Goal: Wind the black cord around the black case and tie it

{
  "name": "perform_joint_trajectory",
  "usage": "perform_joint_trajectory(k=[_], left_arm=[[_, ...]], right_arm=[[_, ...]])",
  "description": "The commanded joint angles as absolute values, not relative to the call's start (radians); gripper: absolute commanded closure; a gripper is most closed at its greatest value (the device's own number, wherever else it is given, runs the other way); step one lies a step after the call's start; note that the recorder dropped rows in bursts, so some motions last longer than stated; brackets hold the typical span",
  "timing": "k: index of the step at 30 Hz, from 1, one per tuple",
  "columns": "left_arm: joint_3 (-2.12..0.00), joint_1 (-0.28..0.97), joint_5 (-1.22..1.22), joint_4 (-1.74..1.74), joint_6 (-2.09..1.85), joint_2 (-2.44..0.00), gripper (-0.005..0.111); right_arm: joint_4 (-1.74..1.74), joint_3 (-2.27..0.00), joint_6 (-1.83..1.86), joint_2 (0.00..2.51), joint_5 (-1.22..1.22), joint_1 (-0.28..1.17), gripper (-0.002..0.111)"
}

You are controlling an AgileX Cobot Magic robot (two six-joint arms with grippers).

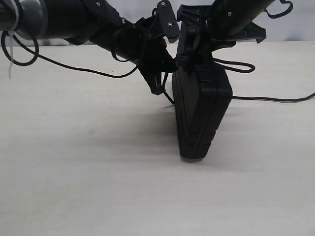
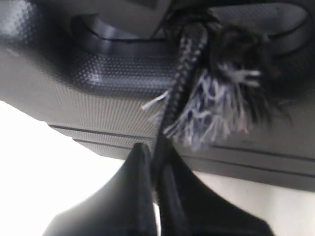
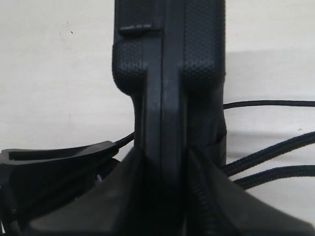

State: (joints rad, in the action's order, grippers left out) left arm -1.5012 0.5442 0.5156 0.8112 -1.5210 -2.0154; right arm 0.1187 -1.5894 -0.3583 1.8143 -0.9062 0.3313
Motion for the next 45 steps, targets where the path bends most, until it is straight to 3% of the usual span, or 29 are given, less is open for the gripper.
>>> perform_joint_trajectory(k=[1, 17, 24, 37, 45], left_arm=[[-1.507, 0.577, 0.520, 0.845, -1.525, -2.016, 0.107], [-1.507, 0.563, 0.577, 0.801, -1.511, -2.016, 0.107], [-1.507, 0.563, 0.593, 0.805, -1.511, -2.016, 0.107], [-1.507, 0.563, 0.599, 0.821, -1.511, -2.016, 0.107], [-1.507, 0.563, 0.581, 1.021, -1.623, -2.016, 0.107]], right_arm=[[0.124, -1.581, -0.353, 1.836, -0.921, 0.339, 0.104], [0.160, -1.581, -0.180, 1.836, -0.924, 0.339, 0.103], [0.164, -1.581, -0.180, 1.836, -0.922, 0.339, 0.066], [0.145, -1.663, -0.168, 1.836, -0.983, 0.339, 0.066], [0.142, -1.663, -0.149, 1.809, -0.983, 0.339, 0.070]])
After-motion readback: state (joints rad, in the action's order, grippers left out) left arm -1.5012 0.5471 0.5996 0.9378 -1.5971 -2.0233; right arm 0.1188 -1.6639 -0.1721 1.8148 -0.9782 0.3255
